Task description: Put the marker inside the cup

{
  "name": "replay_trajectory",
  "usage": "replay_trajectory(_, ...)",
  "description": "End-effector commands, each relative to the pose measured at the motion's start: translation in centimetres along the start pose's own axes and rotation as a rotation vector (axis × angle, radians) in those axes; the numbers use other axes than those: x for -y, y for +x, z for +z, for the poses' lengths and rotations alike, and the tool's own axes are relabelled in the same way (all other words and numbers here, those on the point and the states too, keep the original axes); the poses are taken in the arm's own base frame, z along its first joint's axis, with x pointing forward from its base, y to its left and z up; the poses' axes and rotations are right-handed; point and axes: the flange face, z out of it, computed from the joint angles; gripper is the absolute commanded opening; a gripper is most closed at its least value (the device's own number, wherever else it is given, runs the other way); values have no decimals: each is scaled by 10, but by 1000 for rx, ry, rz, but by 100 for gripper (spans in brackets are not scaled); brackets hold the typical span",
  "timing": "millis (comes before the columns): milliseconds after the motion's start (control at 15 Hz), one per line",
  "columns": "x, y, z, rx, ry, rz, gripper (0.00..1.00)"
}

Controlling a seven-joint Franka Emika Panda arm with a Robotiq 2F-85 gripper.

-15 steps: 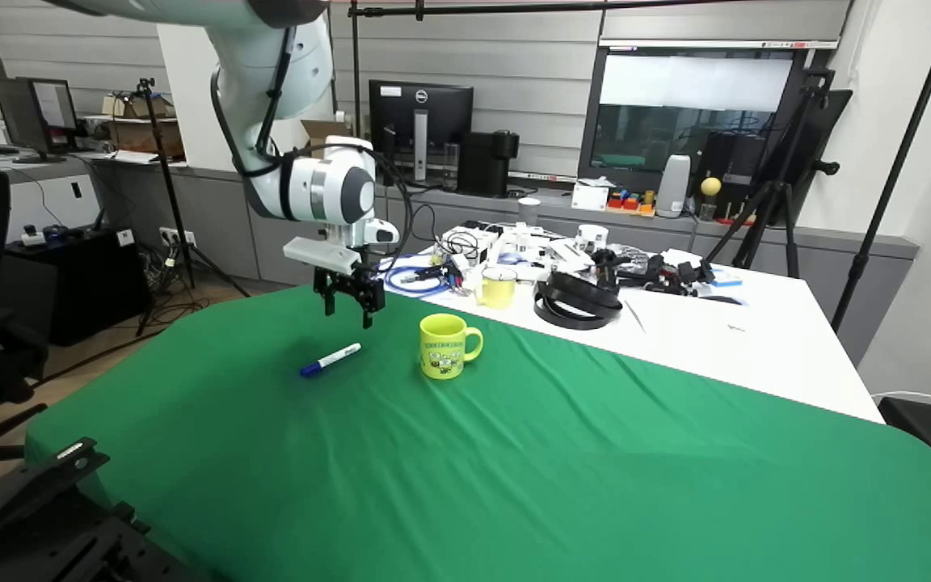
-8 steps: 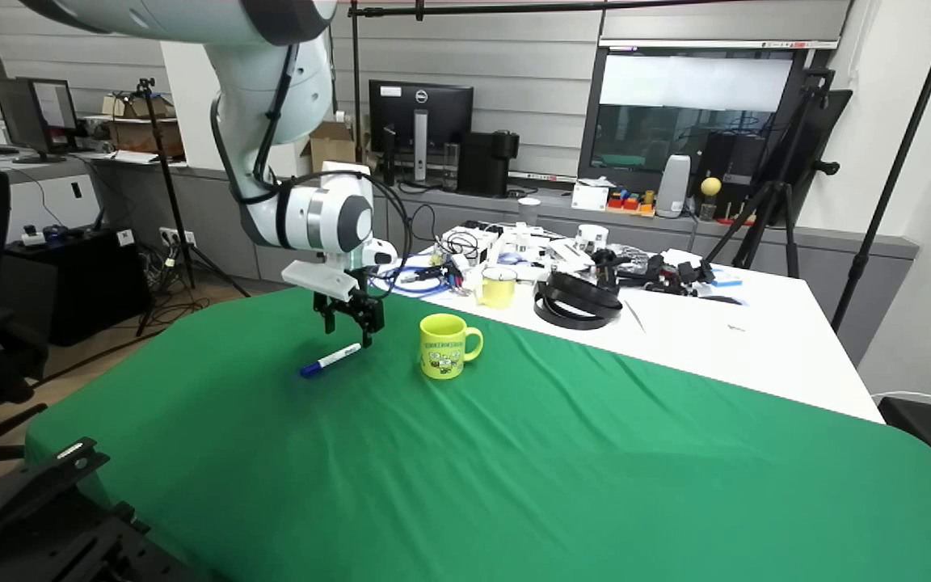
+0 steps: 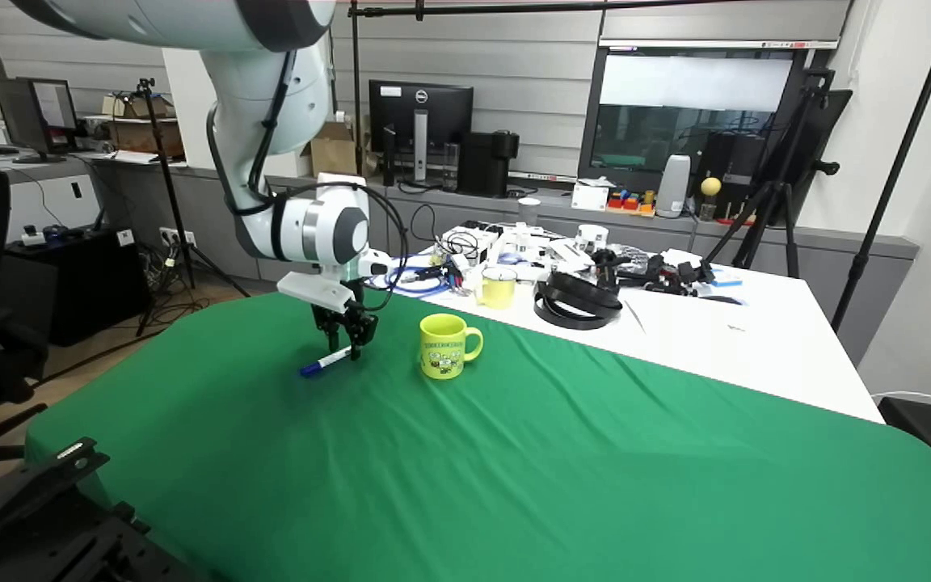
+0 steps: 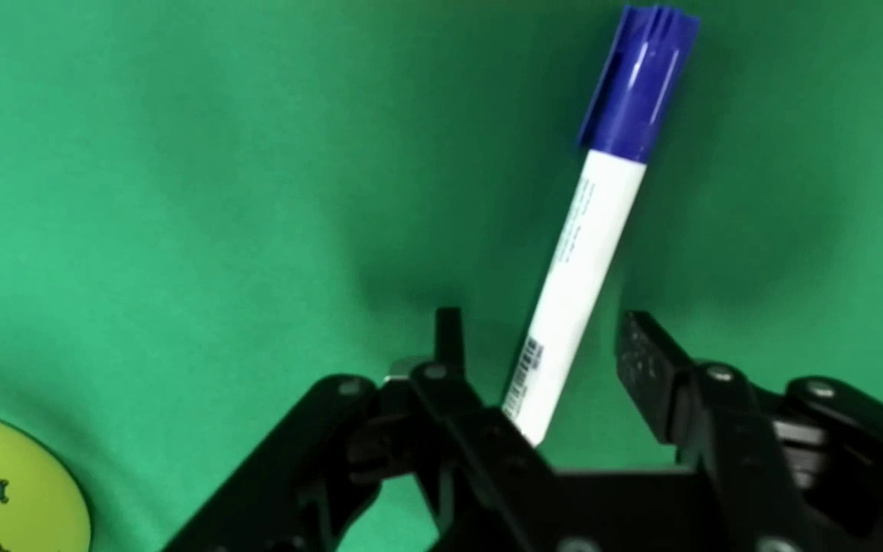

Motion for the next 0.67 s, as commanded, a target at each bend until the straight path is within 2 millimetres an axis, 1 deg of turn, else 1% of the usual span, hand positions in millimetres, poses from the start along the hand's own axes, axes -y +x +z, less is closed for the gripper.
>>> replay_trajectory(0, 1, -3, 0, -5, -10, 25, 25)
replay_trajectory(133, 1, -4, 0, -2, -11, 26, 12)
replay_trajectory(200, 1, -4, 0, -1, -12, 27, 5)
replay_trajectory(267, 0, -4, 0, 4, -7, 28, 1)
replay_trajectory(333, 0, -4, -1, 9, -1, 29, 1)
replay_trajectory(400, -1, -3, -3, 16, 5, 33, 4)
replay_trajectory(467, -1, -2, -6, 13, 10, 38, 4)
replay_trajectory(600, -3, 5, -20, -23, 14, 38, 4)
